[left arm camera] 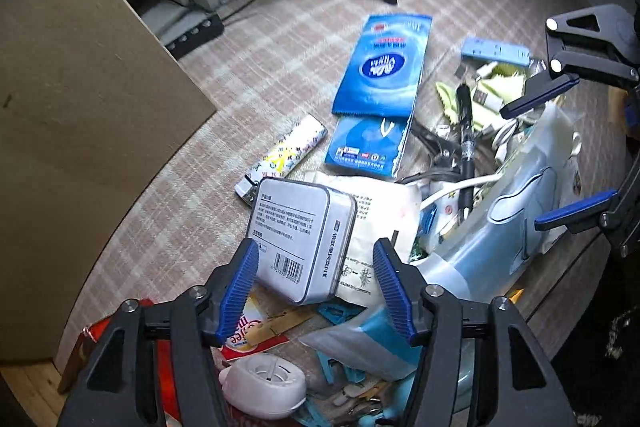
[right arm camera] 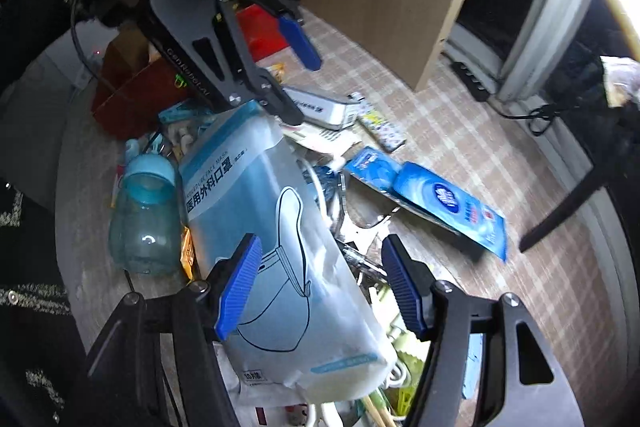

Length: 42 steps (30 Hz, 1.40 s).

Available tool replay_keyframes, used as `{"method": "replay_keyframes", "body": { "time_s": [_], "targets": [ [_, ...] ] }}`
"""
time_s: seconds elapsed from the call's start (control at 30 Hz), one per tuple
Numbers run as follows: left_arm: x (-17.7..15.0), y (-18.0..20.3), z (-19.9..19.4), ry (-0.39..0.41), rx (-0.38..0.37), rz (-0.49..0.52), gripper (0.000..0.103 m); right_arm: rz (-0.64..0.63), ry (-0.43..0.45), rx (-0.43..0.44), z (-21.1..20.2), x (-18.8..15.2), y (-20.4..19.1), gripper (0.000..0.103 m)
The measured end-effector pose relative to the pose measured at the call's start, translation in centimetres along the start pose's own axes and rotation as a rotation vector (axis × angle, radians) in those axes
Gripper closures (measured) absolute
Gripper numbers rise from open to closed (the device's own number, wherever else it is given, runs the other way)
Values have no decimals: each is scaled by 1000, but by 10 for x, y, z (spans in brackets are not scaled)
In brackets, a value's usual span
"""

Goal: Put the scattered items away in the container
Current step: 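Move both tools back over the pile toward the tin box and mask bag, then grasp the white tin box with the left gripper while the right gripper grasps the mask bag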

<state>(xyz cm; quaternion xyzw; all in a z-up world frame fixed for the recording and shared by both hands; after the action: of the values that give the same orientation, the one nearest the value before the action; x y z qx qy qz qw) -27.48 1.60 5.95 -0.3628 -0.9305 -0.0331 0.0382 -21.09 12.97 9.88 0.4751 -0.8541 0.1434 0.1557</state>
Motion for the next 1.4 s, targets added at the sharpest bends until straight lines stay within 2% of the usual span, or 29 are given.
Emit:
{"method": "replay_keyframes", "body": {
  "time_s": [0.1,0.3,0.37,0.4,0.47,0.53,0.67,0.73,0.77,0.83,0.93,1.13,1.4],
  "targets": [
    [2,-3,7,-21,-24,1,44,-13,-23,13,9,3,2,42],
    [-1,-8,22,-48,-31,0,44,-28,-46,113,20,3,-7,42],
    [-2,-9,26,-48,-22,-1,36,-31,-60,129,25,2,-11,42],
    [-3,-10,28,-48,-17,-1,25,-28,-65,133,28,1,-12,43],
    [-4,-12,33,-48,-8,-1,23,-18,-70,147,31,-2,-13,47],
    [-5,-13,38,-49,2,1,12,-9,-63,148,31,-4,-14,52],
    [-5,-15,50,-51,2,9,3,10,-60,168,28,-8,-12,60],
    [-4,-18,53,-46,-18,-9,4,5,-60,162,27,-9,-14,62],
    [-4,-19,53,-43,-37,-17,7,8,-58,170,27,-10,-14,69],
    [-6,-19,52,-31,-78,-25,28,16,-57,185,26,-10,-16,76],
    [-10,-16,50,-9,-58,-9,29,2,-57,179,27,-12,-20,81],
    [-21,-15,43,28,-43,-51,29,35,14,174,11,-16,-26,93],
    [-41,-16,6,132,-21,-107,29,71,105,147,-14,-23,-32,99]
  ]
}}
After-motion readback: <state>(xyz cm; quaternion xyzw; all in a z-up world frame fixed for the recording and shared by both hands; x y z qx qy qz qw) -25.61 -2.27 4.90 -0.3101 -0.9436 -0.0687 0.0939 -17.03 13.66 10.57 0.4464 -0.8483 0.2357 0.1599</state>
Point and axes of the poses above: each gripper's, at about its wrist camera, not at the fingertips, and z roughly the way its jaws point, y to its right, x to its top, the point moved 1 cm from there along z, roughly the way its jaws point
